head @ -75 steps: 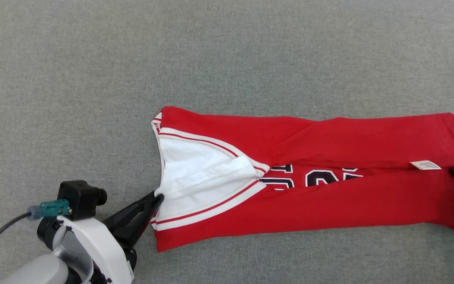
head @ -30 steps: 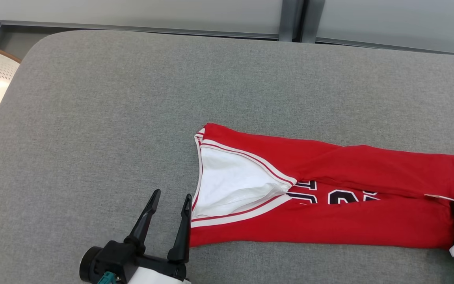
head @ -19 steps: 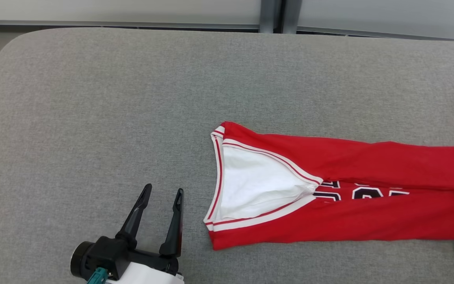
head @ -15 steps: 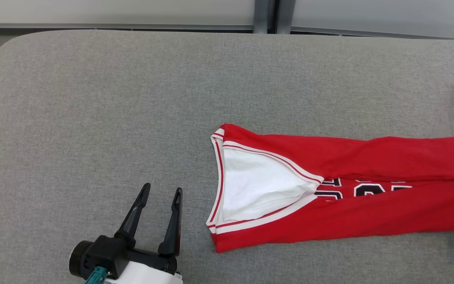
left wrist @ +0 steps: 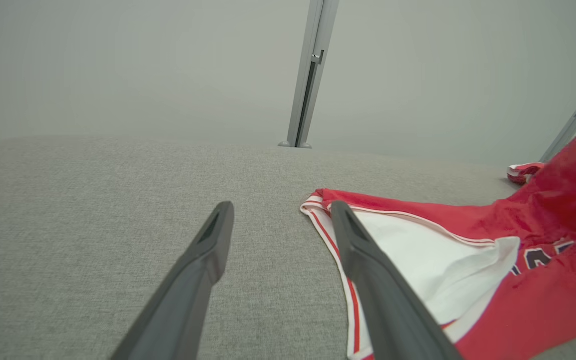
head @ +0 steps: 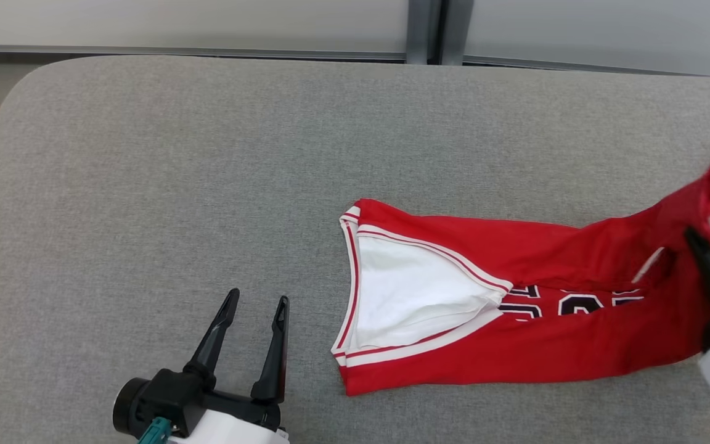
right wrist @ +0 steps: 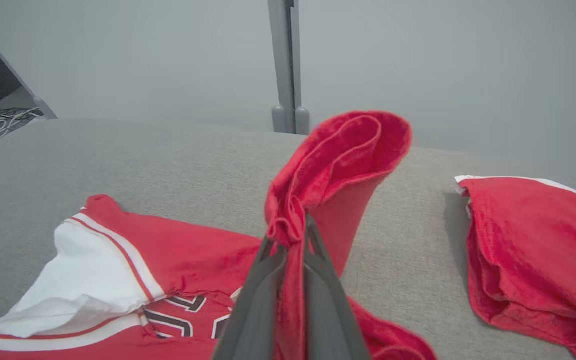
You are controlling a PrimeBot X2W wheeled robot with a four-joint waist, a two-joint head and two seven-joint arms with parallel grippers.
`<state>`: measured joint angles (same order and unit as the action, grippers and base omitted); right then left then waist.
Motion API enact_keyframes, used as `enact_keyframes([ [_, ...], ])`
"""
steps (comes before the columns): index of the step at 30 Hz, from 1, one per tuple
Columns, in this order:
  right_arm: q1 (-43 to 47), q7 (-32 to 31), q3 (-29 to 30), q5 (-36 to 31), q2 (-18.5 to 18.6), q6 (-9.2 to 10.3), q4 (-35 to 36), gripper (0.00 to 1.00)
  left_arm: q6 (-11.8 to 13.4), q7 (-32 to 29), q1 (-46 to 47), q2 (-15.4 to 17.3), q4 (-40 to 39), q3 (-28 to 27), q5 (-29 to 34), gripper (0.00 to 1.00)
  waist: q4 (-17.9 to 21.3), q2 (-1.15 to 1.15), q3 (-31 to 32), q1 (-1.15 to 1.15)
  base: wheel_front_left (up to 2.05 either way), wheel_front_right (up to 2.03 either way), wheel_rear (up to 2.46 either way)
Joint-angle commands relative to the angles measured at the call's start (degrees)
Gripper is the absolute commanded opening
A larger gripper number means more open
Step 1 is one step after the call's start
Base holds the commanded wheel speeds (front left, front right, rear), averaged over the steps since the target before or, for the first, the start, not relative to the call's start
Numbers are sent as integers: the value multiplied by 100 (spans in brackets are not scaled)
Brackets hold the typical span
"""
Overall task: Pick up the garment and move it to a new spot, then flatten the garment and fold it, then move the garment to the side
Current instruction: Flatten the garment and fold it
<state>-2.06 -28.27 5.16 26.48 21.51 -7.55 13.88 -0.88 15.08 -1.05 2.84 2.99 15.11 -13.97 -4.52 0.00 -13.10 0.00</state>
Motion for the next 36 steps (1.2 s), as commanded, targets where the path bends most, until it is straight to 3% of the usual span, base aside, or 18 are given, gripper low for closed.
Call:
enact_keyframes([
  [1, -20, -27, -43, -56, -34, 14, 77, 0, 24, 7, 44, 15, 6, 3, -11, 100, -42, 0, 8, 0, 0, 0, 0],
  [7, -312, -135, -754, -135, -428, 14, 336, 0, 38, 8, 77, 16, 19, 69, -39, 100, -285, 0, 29, 0, 0, 0, 0],
  [14, -638, -69, -1617, 87, -707, 14, -117, 0, 59, 8, 61, 16, 65, 159, -124, 100, -677, 0, 84, 0, 0, 0, 0],
  [25, -865, 48, -2339, 277, -793, 13, -811, 0, 134, 8, -17, 16, 103, 338, -276, 100, -1233, 0, 113, 0, 0, 0, 0],
  [31, -1084, 85, -2598, 261, -871, 13, -1194, 2, 173, 8, -6, 16, 99, 422, -376, 100, -1355, 0, 76, 0, 0, 0, 0],
  [32, -1125, 96, -2621, 263, -885, 14, -1250, 23, 180, 8, -1, 16, 98, 437, -384, 100, -1361, 0, 67, 0, 0, 0, 0],
  [33, -1161, 98, -2652, 263, -902, 13, -1290, 52, 186, 8, 6, 15, 101, 445, -402, 100, -1365, 0, 58, 0, 0, 0, 0],
  [34, -1225, 149, -2662, 303, -962, 13, -1328, 100, 198, 8, 20, 16, 117, 455, -432, 100, -1363, 0, 50, 0, 0, 0, 0],
  [36, -1226, 199, -2638, 353, -962, 14, -1289, 100, 218, 8, 25, 16, 126, 452, -444, 100, -1331, 0, 59, 0, 0, 0, 0],
])
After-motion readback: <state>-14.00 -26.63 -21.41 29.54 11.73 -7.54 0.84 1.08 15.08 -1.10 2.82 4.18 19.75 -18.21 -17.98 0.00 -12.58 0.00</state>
